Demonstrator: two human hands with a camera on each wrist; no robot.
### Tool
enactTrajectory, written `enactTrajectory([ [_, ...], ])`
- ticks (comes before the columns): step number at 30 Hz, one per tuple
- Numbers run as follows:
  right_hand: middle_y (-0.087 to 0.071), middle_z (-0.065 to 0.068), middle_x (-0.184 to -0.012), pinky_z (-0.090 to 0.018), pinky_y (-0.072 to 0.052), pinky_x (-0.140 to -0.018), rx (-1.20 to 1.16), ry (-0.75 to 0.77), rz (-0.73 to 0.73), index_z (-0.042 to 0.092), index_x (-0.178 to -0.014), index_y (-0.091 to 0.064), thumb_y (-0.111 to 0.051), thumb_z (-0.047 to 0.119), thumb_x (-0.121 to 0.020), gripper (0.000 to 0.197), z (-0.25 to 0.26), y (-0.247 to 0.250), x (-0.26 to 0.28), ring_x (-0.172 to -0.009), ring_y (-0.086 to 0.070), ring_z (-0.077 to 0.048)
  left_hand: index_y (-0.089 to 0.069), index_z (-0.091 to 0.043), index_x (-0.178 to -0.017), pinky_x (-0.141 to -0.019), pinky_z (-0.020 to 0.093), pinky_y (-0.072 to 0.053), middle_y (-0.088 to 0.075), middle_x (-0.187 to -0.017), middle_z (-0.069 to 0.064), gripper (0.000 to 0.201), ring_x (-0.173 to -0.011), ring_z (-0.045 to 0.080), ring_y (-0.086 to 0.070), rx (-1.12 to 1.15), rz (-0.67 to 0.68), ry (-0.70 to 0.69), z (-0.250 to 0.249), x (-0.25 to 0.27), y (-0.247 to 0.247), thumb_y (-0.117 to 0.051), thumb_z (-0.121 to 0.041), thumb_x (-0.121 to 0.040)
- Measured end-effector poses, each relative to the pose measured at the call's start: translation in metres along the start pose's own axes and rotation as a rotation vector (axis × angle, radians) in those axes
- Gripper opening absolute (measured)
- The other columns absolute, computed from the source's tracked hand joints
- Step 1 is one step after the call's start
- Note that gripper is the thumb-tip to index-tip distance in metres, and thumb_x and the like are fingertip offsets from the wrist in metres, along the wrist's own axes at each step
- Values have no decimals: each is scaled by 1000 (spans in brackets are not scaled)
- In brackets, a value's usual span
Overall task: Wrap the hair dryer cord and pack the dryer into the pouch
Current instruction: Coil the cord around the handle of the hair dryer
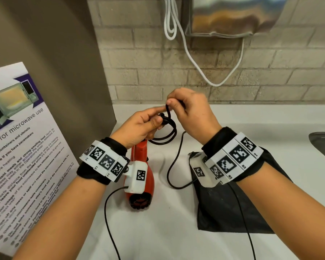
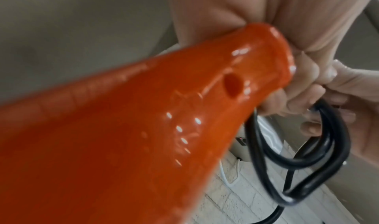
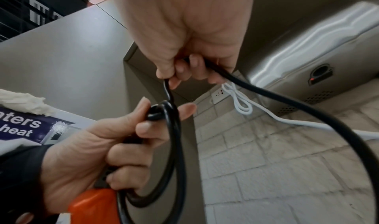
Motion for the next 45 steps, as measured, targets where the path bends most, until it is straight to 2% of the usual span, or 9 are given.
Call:
enactTrajectory([
  [9,-54,7,-78,-17,-32,-70,63,52,10,6,-89,-67,-50,23,-88,23,-16,12,6,-76,-45,-14,-58,-19,-101,-42,17,-23,-65,-69,-12,25,-40,2,-27,-106,-50,20,-5,4,-12,-36,-11,-95],
  [15,-50,2,-104,-4,-37,-71,9,-266,-74,8,-110,-54,-49,20,-92,23,-65,7,42,-84,-47,-8,-53,-13,-114,-38,12,-23,-64,-60,-13,25,-36,0,-27,-84,-169,26,-4,-1,-16,-40,-5,-94],
  [18,-63,-13,-100,-31,-49,-80,206,-468,290,3,-95,-60,-46,9,-90,16,-106,-15,74,-81,-56,-23,-53,-12,-115,-37,12,-22,-64,-57,-13,25,-35,0,-26,-61,-203,40,-3,-3,-16,-41,-6,-94],
  [21,-64,-8,-113,-30,-45,-95,372,-498,854,12,-102,-67,-51,7,-86,23,-125,-40,110,-105,-59,-25,-56,-17,-111,-38,14,-22,-66,-62,-12,24,-35,1,-26,-47,-217,42,-3,-4,-17,-43,-6,-93],
  [26,-50,-8,-130,-39,-28,-107,698,-452,1181,28,-121,-56,-55,13,-87,37,-130,-53,131,-123,-43,-29,-58,-18,-102,-39,16,-20,-66,-61,-11,22,-35,1,-25,-28,-236,53,-3,-4,-16,-42,-6,-94],
  [29,-53,-8,-127,-38,-23,-108,732,-418,1140,22,-118,-58,-45,17,-91,30,-128,-52,129,-122,-44,-27,-59,-20,-101,-40,16,-20,-67,-62,-12,22,-36,1,-25,-32,-246,54,-4,-3,-13,-41,-7,-94],
  [33,-60,-9,-116,-32,-43,-89,575,-505,951,14,-109,-62,-44,10,-90,26,-127,-43,120,-104,-56,-27,-59,-22,-97,-41,18,-21,-67,-63,-13,22,-37,3,-25,-29,-261,54,-3,-2,-8,-41,-9,-94],
  [39,-45,-5,-62,-21,-42,-42,-314,-844,372,13,-71,-45,-45,2,-92,24,-111,-22,100,-41,-47,-12,-60,-19,-97,-40,17,-20,-66,-62,-11,21,-37,3,-24,0,-271,60,0,-6,-6,-41,-10,-94],
  [45,-45,-3,-73,-18,-46,-48,-784,-592,-151,13,-76,-43,-38,-10,-91,29,-69,-14,72,-47,-51,-5,-61,-18,-100,-40,17,-23,-67,-63,-11,20,-37,4,-26,-28,-288,66,3,-8,-4,-43,-12,-93],
])
Point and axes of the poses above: each hand's wrist, its own x-axis away from the middle knuckle, its own y-axis out of the back of the hand, z = x × y, the point moved 3 cm from there along -x, towards the middle knuckle
